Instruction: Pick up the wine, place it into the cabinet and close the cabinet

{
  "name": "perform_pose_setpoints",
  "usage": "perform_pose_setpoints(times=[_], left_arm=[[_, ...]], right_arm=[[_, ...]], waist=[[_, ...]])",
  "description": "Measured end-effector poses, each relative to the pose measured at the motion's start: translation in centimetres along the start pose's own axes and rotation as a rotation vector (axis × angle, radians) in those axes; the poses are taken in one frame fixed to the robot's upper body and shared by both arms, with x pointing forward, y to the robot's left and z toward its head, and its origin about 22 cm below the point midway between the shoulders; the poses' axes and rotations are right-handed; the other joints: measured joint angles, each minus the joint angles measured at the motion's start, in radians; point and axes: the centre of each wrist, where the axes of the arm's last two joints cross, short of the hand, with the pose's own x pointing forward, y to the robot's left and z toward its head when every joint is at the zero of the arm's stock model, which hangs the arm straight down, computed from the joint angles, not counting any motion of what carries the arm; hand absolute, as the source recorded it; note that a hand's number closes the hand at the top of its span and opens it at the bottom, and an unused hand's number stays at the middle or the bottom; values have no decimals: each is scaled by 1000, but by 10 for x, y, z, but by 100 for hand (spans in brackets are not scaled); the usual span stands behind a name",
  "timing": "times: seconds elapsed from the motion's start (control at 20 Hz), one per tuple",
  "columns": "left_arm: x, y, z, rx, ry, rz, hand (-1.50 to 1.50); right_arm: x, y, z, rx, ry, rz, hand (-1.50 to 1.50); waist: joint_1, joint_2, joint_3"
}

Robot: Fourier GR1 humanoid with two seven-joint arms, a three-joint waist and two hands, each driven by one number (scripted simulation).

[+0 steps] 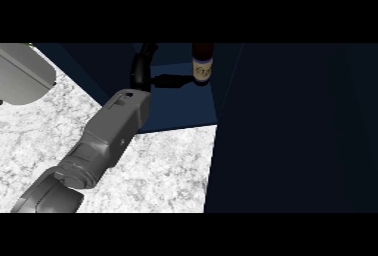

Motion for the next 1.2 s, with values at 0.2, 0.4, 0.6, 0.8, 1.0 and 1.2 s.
perform_pose_setpoints(times=[0.2, 0.4, 0.6, 0.8, 1.0, 1.2], left_arm=[[13, -5, -6, -36, -47, 99, 150], [23, -15, -8, -94, -88, 191, 150], [36, -27, -11, -154, -105, 255, -150], [37, -34, -8, -191, -100, 288, -150], [36, -37, -6, -214, -101, 309, -150], [38, -41, -4, -231, -94, 331, -150]], right_arm=[[0, -2, 1, -2, 2, 9, -150], [0, -4, 1, -7, 9, 23, -150], [1, -8, -1, -15, 19, 43, -150], [1, -8, 1, -29, 33, 38, -150], [2, -9, 3, -42, 42, 44, -150], [2, -9, 5, -54, 56, 46, -150]], waist=[[9, -4, 0], [23, -10, 1], [43, -18, 3], [55, -23, 3], [70, -30, 3], [80, -38, 3]])
